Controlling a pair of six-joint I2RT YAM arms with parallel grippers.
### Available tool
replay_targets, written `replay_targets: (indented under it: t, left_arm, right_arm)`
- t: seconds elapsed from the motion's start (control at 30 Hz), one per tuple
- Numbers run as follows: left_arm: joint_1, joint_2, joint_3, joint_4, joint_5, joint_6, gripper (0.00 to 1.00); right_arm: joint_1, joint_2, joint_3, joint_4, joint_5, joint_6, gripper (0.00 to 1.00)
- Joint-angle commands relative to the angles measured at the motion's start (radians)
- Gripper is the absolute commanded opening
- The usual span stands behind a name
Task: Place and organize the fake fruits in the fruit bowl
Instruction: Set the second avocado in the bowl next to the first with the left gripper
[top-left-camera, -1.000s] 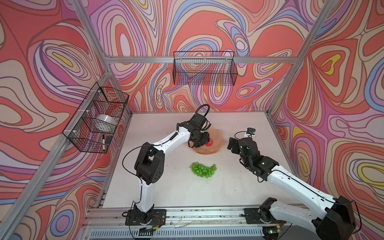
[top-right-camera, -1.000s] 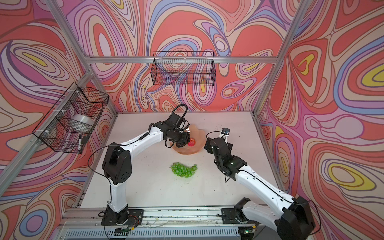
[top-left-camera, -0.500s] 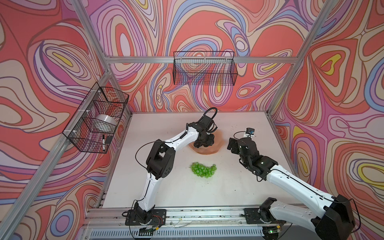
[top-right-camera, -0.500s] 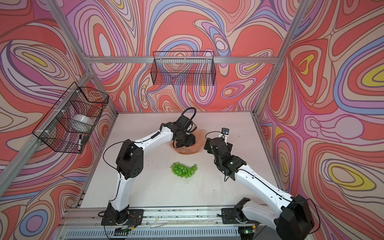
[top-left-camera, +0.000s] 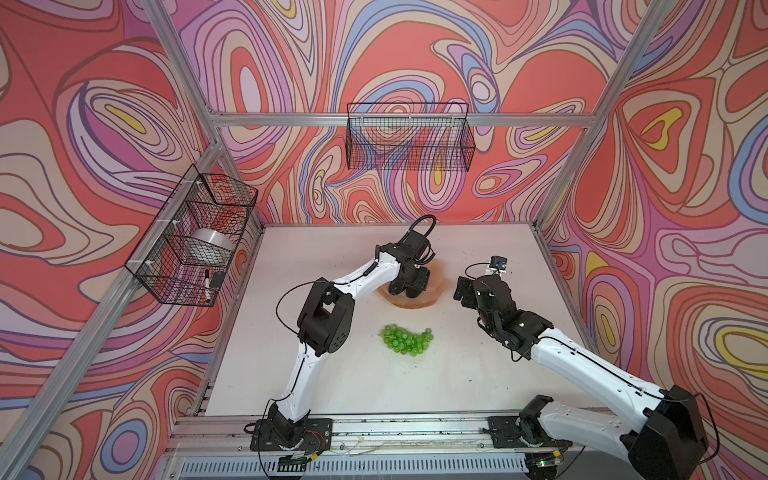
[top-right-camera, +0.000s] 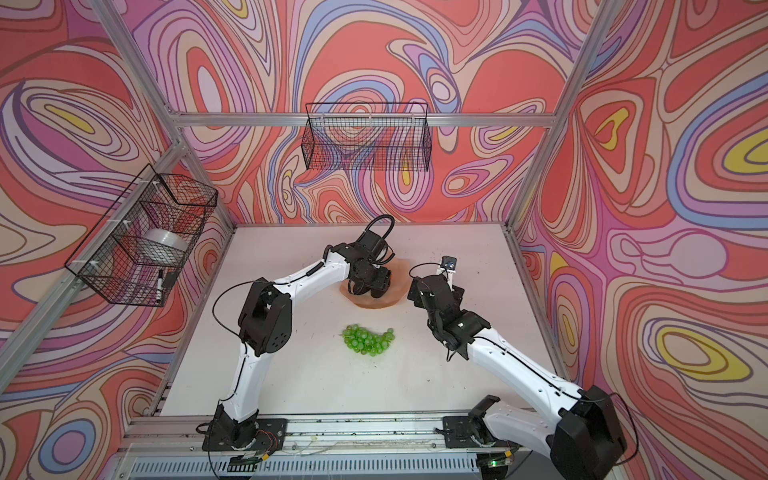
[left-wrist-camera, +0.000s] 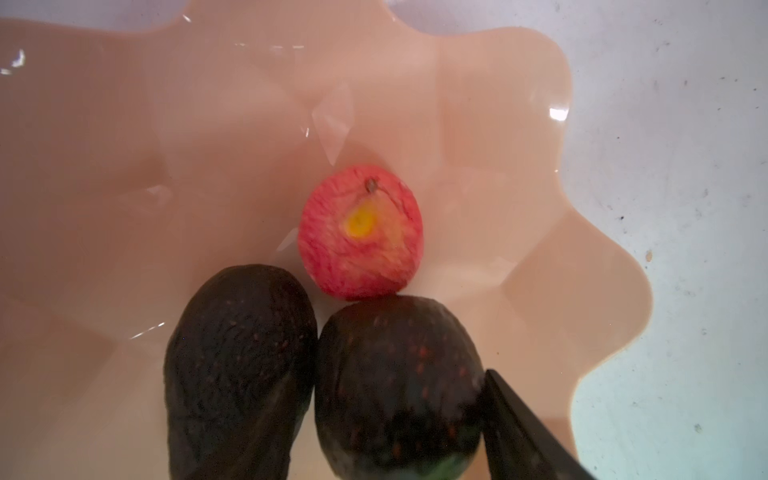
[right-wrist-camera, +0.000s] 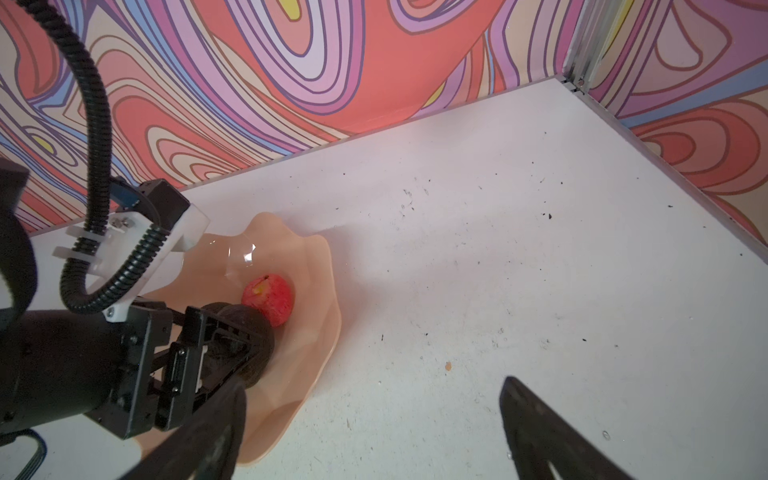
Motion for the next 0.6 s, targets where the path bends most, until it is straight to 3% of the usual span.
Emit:
replay_targets:
  t: [0.0, 0.17, 0.37, 0.57]
  left_arm:
    - [-0.003, -0.020, 0.019, -0.040, -0.022, 0.012, 0.70]
    - [-0.002, -0.097, -0.010, -0.023, -0.061, 0.001, 0.71]
    - [0.019, -0.318, -0.144, 0.079, -0.166, -0.029, 0.73]
    - [0.044, -0.667, -0.462, 0.262, -0.377, -0.050, 0.81]
  right_arm:
    - [-0.005, 0.000, 0.012, -0.005, 0.015, -0.006, 0.98]
    - [-0.006, 0.000, 0.018, -0.012, 0.006, -0.007, 0.98]
    - [-0.006, 0.027, 0.049, -0.044, -0.046, -0.058, 0.98]
    - [0.003, 0.060, 0.066, -0.005, -0.289, -0.170, 0.93]
